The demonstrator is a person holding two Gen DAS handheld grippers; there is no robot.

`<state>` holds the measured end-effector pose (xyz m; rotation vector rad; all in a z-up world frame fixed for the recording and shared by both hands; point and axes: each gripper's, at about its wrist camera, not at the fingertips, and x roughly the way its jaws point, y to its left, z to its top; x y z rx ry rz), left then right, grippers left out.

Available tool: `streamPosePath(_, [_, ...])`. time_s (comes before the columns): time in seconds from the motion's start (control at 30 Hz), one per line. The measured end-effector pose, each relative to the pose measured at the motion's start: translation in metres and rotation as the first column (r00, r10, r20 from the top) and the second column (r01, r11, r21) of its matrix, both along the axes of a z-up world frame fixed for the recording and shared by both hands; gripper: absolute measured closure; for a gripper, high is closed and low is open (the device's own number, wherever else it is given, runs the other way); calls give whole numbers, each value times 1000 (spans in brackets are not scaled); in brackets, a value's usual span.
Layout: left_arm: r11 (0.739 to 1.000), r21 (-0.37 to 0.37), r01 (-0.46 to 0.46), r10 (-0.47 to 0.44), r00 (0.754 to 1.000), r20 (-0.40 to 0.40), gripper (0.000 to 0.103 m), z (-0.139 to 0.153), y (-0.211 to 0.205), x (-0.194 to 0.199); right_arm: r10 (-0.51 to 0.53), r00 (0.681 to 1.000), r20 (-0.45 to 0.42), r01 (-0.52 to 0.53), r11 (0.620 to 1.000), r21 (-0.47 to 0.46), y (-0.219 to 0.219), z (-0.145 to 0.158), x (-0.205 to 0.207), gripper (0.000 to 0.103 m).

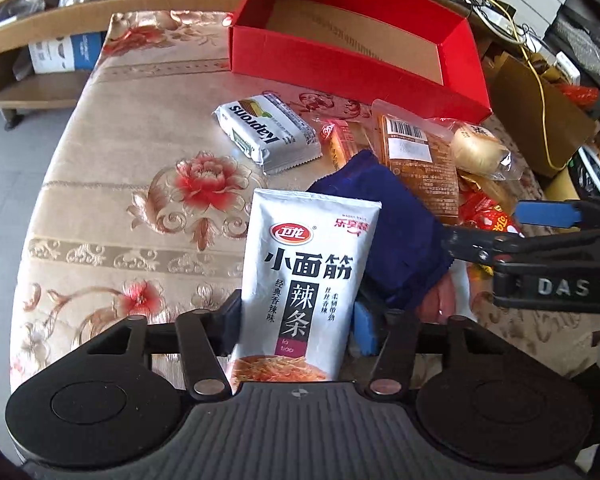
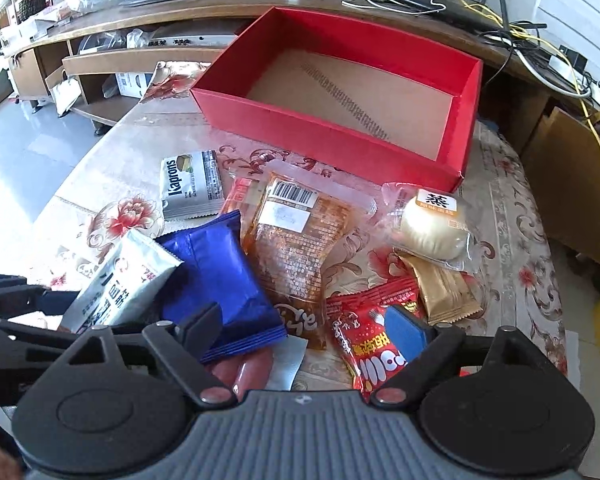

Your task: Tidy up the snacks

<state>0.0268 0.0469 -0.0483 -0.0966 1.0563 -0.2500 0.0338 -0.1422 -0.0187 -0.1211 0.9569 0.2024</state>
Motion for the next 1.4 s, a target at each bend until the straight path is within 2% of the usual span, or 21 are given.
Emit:
streamPosePath(0.17, [1000,16,-10,10,1000,29,50,7,4,-5,29,1000,-12,-29,999,-20,9,-4,8,20])
streamPosePath(0.4, [996,1,-86,86,996,32,50,9,24,-4,105,993,-48,-106,994,-32,30,-12,14,20])
streamPosePath(0.7, [995,20,-98,97,995,9,49,1,31,-2,241,968,-63,-245,967,-71,63,-24,27,18])
streamPosePath(0.77, [995,26,-94,94,995,11,48,0,30,-2,248,967,-55,-252,965,-73,64,-27,29,13])
streamPosePath(1.1, [994,73,-81,80,997,17,42,0,22,-2,232,970,-75,-235,971,-37,50,-31,29,12])
streamPosePath(1.13, [995,76,-72,71,997,17,39,-1,21,-2,232,970,-76,-235,971,-38,49,-31,28,15])
streamPosePath(1.2, [995,82,-60,59,998,17,37,-1,19,-2,246,966,-84,-249,968,-22,47,-29,25,28])
streamPosePath(1.23, [994,90,-55,54,998,18,36,-1,18,-2,257,962,-92,-258,966,1,45,-27,23,39])
streamPosePath(1.4, [994,99,-50,49,999,11,37,-1,16,-3,245,956,-161,-240,970,49,24,-26,21,47])
